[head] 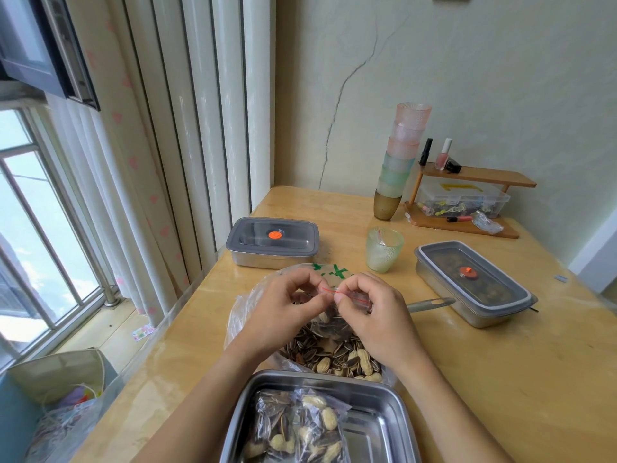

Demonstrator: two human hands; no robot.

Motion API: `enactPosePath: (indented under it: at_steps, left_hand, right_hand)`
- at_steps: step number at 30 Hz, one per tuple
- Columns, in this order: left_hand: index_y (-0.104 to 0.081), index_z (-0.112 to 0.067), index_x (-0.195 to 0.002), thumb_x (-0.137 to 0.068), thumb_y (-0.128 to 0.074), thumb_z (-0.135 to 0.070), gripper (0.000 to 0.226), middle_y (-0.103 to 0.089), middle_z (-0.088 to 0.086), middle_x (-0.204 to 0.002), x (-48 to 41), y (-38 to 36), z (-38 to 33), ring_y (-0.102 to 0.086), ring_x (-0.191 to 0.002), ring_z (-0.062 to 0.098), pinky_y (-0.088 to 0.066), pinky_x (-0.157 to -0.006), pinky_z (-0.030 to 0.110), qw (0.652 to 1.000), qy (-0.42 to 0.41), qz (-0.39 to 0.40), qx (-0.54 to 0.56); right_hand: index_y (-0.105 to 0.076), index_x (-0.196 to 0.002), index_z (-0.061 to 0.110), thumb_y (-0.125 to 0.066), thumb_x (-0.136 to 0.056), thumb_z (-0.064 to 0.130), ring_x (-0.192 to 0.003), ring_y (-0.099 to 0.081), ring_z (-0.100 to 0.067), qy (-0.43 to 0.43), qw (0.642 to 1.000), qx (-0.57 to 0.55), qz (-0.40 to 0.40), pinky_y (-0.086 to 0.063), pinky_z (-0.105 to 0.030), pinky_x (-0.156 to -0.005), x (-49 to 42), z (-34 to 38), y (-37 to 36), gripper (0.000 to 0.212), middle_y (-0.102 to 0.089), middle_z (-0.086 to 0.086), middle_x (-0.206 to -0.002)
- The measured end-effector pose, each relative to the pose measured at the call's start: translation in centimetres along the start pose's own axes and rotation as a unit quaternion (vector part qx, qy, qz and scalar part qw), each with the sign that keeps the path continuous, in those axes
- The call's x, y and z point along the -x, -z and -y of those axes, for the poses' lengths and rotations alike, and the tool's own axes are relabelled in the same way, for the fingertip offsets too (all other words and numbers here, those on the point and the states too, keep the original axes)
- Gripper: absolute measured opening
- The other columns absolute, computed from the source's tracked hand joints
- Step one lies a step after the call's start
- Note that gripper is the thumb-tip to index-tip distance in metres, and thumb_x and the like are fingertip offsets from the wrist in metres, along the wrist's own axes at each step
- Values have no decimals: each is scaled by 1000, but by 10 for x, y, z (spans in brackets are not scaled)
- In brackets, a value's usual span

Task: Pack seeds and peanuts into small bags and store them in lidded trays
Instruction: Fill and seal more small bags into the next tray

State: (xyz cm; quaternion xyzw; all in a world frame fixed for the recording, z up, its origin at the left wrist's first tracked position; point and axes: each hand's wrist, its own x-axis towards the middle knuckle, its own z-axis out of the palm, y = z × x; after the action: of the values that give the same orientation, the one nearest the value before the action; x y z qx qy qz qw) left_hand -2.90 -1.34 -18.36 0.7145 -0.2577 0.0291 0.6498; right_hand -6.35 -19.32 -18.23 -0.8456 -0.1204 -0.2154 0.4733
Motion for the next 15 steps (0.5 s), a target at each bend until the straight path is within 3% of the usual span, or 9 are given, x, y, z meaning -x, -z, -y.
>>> enactPosePath:
  at_steps: [9,15]
  left_hand:
    - [-72,-8,-83,-89,-79,-11,11,-73,10,-81,0,1,2,-65,-73,28,-54,-72,47,1000,26,-5,4]
    - [-67,-5,-92,-96,-70,-8,6,-70,18,-86,1,0,2,-67,-76,25,-55,-78,54,1000,22,1,9]
  right_hand:
    - [-68,-85,18,-72,-93,11,-90,-62,-10,38,997,70,-7,-50,-23,-78,-1,0,2,12,-62,13,-88]
    - [-71,-86,22,-75,-92,13,-91,-67,-11,18,999,36,-7,-54,-23,-79,-1,2,3,11,-66,13,-89]
